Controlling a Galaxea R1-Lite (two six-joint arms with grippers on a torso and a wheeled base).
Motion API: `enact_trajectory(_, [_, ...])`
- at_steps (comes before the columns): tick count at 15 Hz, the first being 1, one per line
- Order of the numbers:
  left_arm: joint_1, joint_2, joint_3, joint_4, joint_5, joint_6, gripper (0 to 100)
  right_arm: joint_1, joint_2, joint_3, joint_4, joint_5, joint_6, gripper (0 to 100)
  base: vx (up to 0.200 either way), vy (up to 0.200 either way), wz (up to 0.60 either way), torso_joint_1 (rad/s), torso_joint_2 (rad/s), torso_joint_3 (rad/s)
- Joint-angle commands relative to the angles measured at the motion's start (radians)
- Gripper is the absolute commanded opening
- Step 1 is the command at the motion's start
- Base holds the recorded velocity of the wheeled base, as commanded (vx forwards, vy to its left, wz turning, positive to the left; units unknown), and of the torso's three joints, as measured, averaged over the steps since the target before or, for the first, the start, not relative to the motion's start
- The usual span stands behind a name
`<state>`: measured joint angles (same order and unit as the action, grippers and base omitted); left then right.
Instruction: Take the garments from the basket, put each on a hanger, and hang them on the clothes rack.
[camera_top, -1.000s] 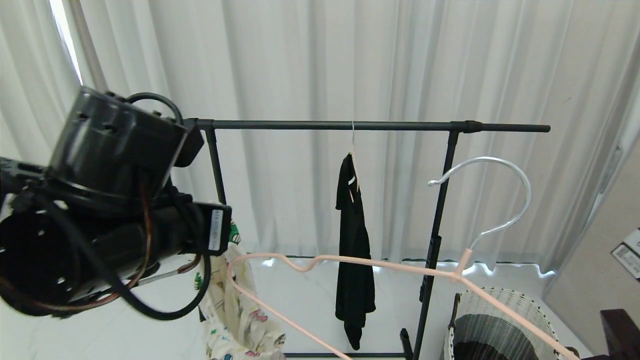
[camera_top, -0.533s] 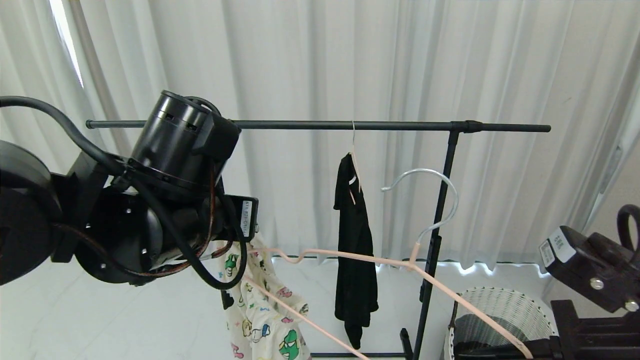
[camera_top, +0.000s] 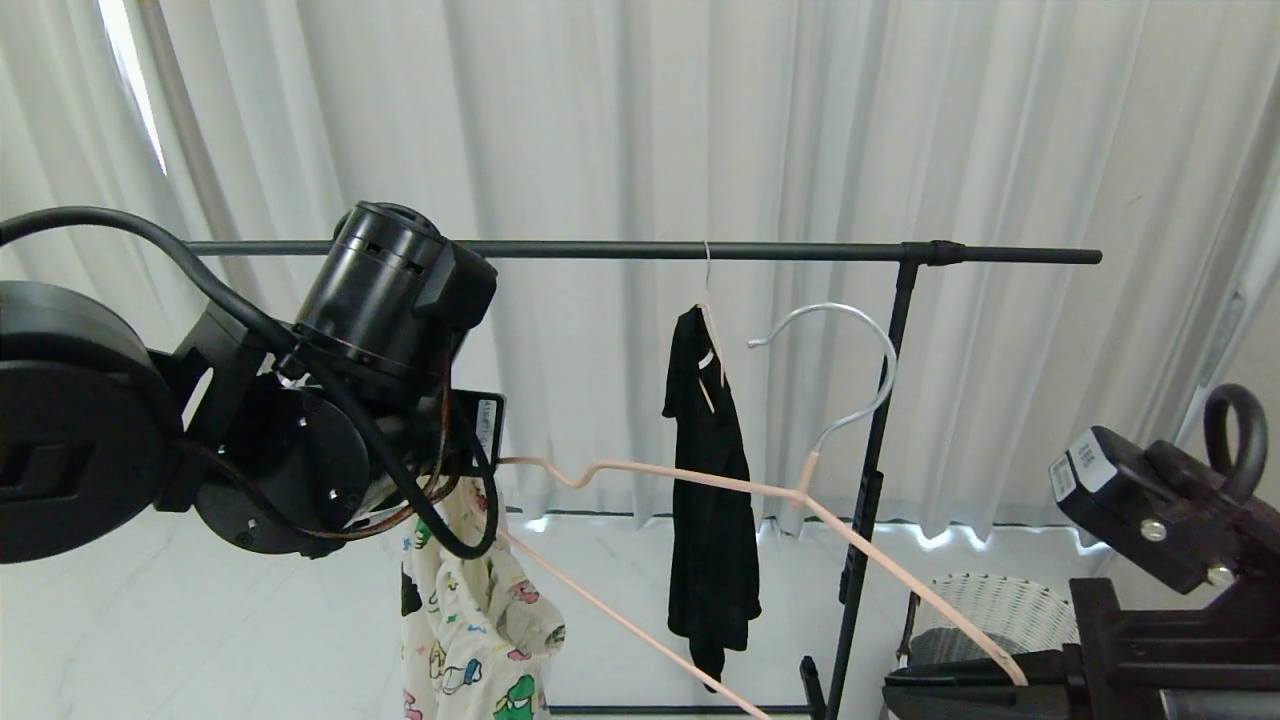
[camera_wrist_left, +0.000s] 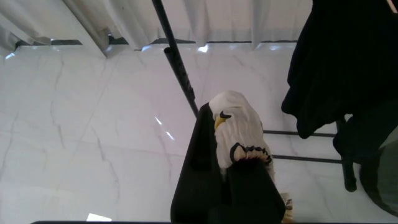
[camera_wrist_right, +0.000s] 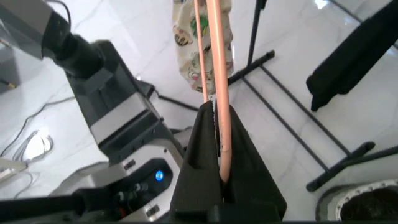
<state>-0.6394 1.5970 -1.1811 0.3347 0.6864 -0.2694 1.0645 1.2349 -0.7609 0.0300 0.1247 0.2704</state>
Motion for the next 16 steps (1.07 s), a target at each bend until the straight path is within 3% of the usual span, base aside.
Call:
enact_trajectory(1, [-0.003,-0.003,-0.003,0.000,0.001,-0.001,0,0.002,0.040,0.000,-0.021,-0.003,0.000,0,0.000,0.000,0.00,0.000,0.00,0.000])
enact_trajectory(2, [-0.005,-0.003,-0.008,0.000,0.001,-0.002,0,0.002,0.055,0.000,-0.035,-0.007,0.001,0,0.000,0.000,0.00,0.000,0.00,0.000])
enact_trajectory(5, [-0.005,-0.005,-0.011,0.000,0.001,-0.007,0,0.003,0.120,-0.002,-0.090,-0.108,0.012,0,0.000,0.000,0.00,0.000,0.00,0.000])
enact_trajectory(11, [-0.014,-0.003,-0.012,-0.003,0.001,-0.021,0,0.017,0.175,-0.009,-0.180,-0.135,0.038,0,0.000,0.000,0.00,0.000,0.00,0.000])
enact_trajectory(16, [-0.106,-0.006,-0.032,-0.003,-0.004,-0.065,0,0.022,0.232,-0.028,-0.229,-0.138,0.038,0,0.000,0.000,0.00,0.000,0.00,0.000])
